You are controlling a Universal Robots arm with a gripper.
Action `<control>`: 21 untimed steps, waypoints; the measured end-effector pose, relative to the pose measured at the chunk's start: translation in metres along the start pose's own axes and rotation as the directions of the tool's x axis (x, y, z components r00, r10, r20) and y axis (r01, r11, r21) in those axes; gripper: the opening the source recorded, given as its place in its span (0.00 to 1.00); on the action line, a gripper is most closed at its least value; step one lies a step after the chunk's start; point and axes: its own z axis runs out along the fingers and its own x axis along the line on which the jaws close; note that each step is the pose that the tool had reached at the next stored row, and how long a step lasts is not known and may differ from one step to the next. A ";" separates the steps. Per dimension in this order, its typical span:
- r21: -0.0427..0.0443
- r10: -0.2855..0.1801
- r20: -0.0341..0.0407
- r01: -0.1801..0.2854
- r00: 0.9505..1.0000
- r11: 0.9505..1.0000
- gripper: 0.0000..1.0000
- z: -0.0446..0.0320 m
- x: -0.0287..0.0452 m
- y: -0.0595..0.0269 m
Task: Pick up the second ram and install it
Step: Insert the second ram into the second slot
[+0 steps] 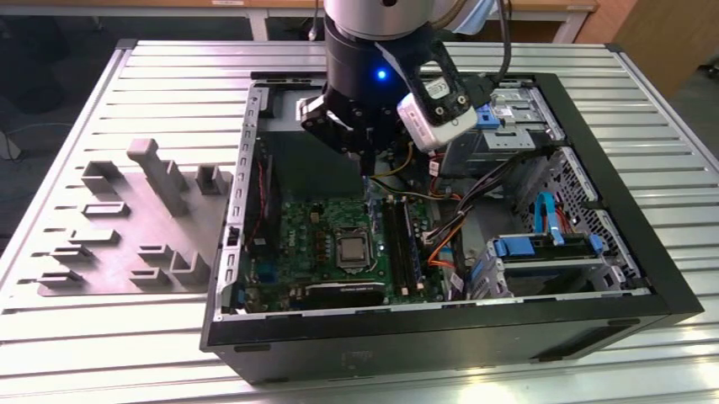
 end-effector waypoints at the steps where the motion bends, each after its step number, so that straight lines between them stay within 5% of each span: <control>1: 0.000 0.011 0.001 -0.011 1.000 1.000 0.12 0.0001 0.0000 0.0000; 9: 0.000 0.015 0.001 -0.015 1.000 1.000 0.12 0.0012 -0.0020 -0.0001; 21: 0.000 0.015 0.001 -0.015 1.000 1.000 0.12 0.0093 -0.0262 -0.0010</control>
